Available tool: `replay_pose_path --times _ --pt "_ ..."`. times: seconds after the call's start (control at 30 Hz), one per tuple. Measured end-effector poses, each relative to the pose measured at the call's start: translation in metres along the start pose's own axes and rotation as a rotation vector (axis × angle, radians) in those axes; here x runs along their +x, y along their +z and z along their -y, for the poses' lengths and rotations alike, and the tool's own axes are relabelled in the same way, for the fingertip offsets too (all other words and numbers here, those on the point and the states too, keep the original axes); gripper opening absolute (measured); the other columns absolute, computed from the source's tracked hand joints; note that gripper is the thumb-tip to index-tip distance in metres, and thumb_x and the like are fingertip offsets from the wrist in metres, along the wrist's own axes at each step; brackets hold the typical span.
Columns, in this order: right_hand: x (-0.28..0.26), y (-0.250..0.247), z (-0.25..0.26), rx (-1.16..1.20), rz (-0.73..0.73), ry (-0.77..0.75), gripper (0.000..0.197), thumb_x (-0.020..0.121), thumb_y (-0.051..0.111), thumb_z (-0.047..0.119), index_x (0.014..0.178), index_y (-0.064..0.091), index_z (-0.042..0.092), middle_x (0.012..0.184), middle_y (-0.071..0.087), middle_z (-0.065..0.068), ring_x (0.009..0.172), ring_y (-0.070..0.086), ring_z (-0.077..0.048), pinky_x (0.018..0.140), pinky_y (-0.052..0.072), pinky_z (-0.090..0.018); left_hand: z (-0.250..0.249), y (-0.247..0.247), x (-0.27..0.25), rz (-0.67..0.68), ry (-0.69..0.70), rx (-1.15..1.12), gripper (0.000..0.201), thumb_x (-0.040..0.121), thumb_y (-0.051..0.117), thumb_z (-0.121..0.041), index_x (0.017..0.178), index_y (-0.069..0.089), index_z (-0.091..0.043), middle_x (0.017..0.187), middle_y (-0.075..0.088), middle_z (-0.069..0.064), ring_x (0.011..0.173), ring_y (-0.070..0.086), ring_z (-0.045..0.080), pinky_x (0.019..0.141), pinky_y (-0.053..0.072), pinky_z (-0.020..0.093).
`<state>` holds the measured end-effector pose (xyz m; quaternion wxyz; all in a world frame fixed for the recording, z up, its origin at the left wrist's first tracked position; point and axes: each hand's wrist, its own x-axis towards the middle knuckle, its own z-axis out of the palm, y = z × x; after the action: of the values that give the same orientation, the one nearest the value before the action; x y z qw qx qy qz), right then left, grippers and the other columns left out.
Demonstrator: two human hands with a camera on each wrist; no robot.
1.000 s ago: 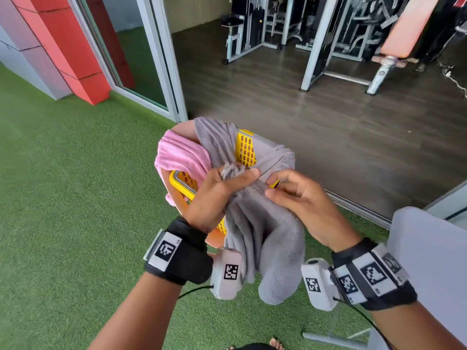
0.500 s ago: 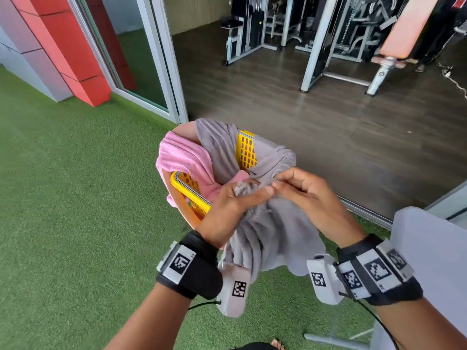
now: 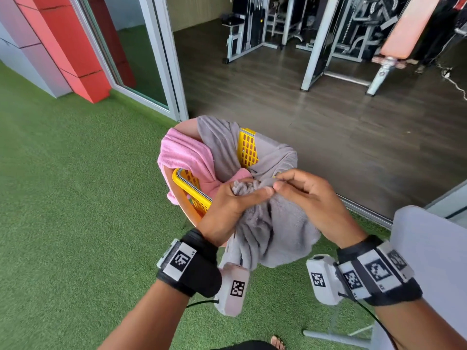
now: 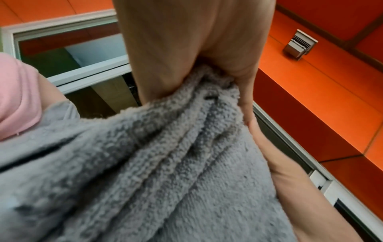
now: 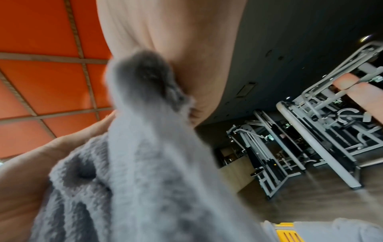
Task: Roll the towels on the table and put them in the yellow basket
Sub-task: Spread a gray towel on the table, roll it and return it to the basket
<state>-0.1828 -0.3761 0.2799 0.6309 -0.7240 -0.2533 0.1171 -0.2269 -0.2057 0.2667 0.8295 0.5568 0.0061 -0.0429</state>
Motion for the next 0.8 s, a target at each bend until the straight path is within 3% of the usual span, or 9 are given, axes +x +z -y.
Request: replay_pose_path --times 0.13,0.23,0.33,0.4,0.47,0.53,0.67,0.8 --pt "-0.016 -0.011 -0.014 -0.04 0.002 0.13 0.02 0.085 0.063 0.028 0.095 0.071 0.012 0.074 0.065 0.013 0.067 0.055 0.002 0.062 0.042 -0.014 -0.006 -0.03 0.0 -0.106 -0.005 -0.073 0.018 0.081 0.068 -0.006 0.096 0.062 0.002 0.096 0.064 0.02 0.088 0.063 0.027 0.079 0.054 0.033" --pt "-0.022 -0.013 -0.022 0.056 -0.038 0.195 0.019 0.087 0.064 0.031 0.097 0.072 0.017 0.064 0.049 0.004 0.054 0.04 -0.012 0.05 0.033 -0.024 -0.002 -0.038 -0.003 -0.153 -0.006 -0.143 0.028 0.081 0.067 -0.006 0.106 0.057 0.001 0.102 0.057 0.023 0.095 0.057 0.031 0.085 0.049 0.038" --pt "-0.021 -0.002 -0.017 0.095 -0.029 0.145 0.018 0.091 0.061 0.026 0.105 0.071 0.02 0.067 0.053 -0.003 0.061 0.046 -0.017 0.054 0.038 -0.027 0.007 -0.03 -0.005 -0.162 0.033 -0.163 0.024 0.081 0.067 -0.008 0.102 0.057 0.001 0.094 0.061 0.019 0.088 0.059 0.028 0.081 0.052 0.034" --pt "-0.014 0.014 -0.01 0.1 0.046 0.111 0.019 0.094 0.059 0.013 0.111 0.068 0.015 0.072 0.057 -0.004 0.063 0.048 -0.015 0.055 0.04 -0.024 0.014 -0.021 -0.006 -0.095 0.05 -0.174 0.02 0.083 0.064 -0.01 0.099 0.059 0.001 0.089 0.068 0.014 0.081 0.065 0.023 0.075 0.056 0.031" --pt "-0.007 0.027 -0.008 0.133 0.063 0.104 0.016 0.092 0.061 0.004 0.107 0.062 0.009 0.076 0.059 -0.004 0.064 0.048 -0.015 0.055 0.04 -0.023 0.02 -0.014 -0.007 0.002 0.047 -0.213 0.024 0.087 0.063 -0.012 0.101 0.056 0.006 0.082 0.069 0.017 0.072 0.068 0.023 0.069 0.056 0.031" --pt "-0.002 0.03 -0.012 0.193 0.05 0.127 0.013 0.09 0.063 0.002 0.1 0.062 0.01 0.079 0.062 -0.003 0.068 0.052 -0.015 0.059 0.042 -0.024 0.021 -0.013 -0.007 0.055 0.031 -0.226 0.03 0.085 0.06 -0.014 0.102 0.053 0.01 0.075 0.065 0.02 0.066 0.067 0.026 0.067 0.055 0.032" --pt "0.005 0.027 -0.023 0.226 0.15 0.175 0.022 0.092 0.057 -0.003 0.109 0.064 0.01 0.09 0.07 -0.01 0.081 0.064 -0.019 0.073 0.051 -0.026 0.026 -0.025 -0.003 0.07 0.02 -0.233 0.009 0.091 0.051 0.001 0.094 0.057 0.007 0.071 0.054 0.016 0.066 0.056 0.026 0.07 0.051 0.033" --pt "0.026 0.026 -0.051 0.127 0.067 0.263 0.018 0.088 0.069 0.007 0.095 0.053 0.01 0.067 0.066 -0.01 0.057 0.061 -0.023 0.05 0.047 -0.03 0.041 -0.033 0.003 -0.062 -0.066 -0.216 0.013 0.091 0.053 -0.001 0.093 0.061 0.01 0.079 0.062 0.022 0.072 0.062 0.03 0.072 0.054 0.035"
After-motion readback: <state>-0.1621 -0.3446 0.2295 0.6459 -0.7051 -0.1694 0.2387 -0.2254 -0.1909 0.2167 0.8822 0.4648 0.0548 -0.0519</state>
